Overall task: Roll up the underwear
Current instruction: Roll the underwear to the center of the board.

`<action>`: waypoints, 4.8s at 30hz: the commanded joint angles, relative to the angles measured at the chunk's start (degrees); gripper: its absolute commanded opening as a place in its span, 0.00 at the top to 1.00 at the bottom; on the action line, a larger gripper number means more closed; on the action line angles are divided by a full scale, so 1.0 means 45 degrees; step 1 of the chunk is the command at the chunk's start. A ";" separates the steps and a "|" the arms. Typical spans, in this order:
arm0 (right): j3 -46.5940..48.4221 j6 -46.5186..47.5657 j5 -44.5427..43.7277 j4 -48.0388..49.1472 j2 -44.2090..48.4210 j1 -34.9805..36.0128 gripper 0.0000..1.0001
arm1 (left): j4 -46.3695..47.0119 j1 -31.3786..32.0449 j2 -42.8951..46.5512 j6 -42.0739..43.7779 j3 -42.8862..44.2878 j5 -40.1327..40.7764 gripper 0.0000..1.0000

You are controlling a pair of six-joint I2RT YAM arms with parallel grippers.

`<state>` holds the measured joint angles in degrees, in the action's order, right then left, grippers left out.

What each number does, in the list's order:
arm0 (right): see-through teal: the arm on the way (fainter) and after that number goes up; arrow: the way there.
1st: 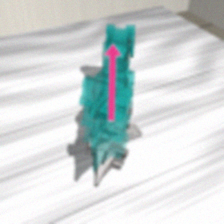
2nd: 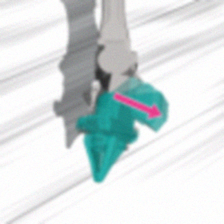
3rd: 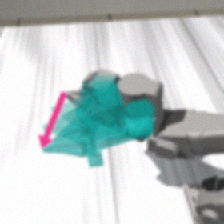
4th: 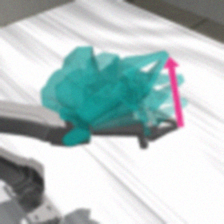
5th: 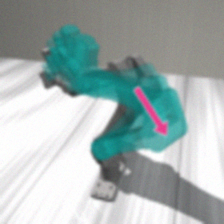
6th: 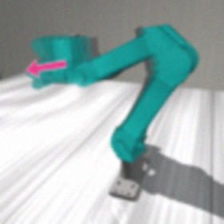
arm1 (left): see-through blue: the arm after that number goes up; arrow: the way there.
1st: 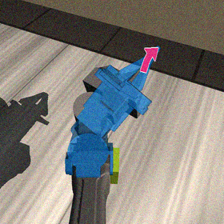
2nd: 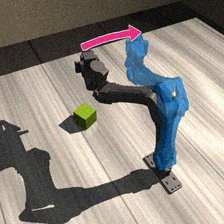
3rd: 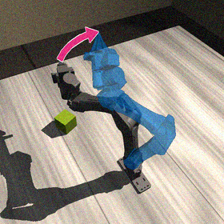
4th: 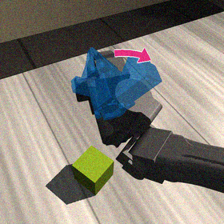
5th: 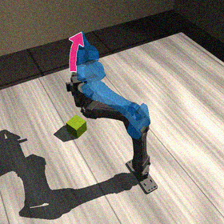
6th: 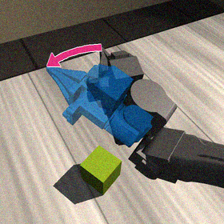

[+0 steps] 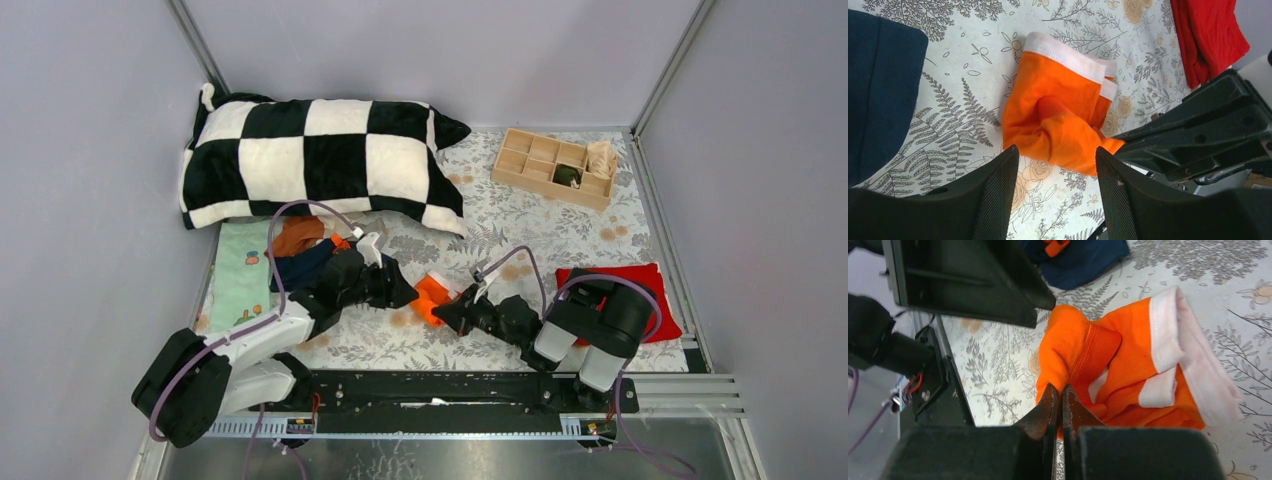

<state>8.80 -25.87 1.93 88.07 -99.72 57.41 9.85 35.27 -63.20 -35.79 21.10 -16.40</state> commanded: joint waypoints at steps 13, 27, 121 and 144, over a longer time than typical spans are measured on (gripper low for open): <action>0.0484 -0.3274 -0.1304 -0.3346 0.0907 -0.1627 1.00 | 0.1971 0.0046 -0.1983 0.0727 0.1238 -0.0125 0.37; 0.1372 -0.4886 -0.0908 -0.6861 0.0980 -0.2630 1.00 | 0.2040 0.0054 -0.3974 0.2041 0.2986 0.0564 0.37; 0.3921 2.4142 -0.0524 -1.5856 0.4021 0.1823 0.24 | -0.2567 0.0786 -0.6511 0.2037 0.4467 -0.0019 1.00; 0.1475 1.7730 -0.0982 -0.8143 0.2699 0.1598 0.96 | -0.2935 0.0629 -0.4830 0.1153 0.4751 0.1709 0.46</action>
<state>16.93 63.70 -2.46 44.80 -86.48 64.97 1.21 38.28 -88.36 -29.06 41.76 -14.48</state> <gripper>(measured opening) 0.082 0.472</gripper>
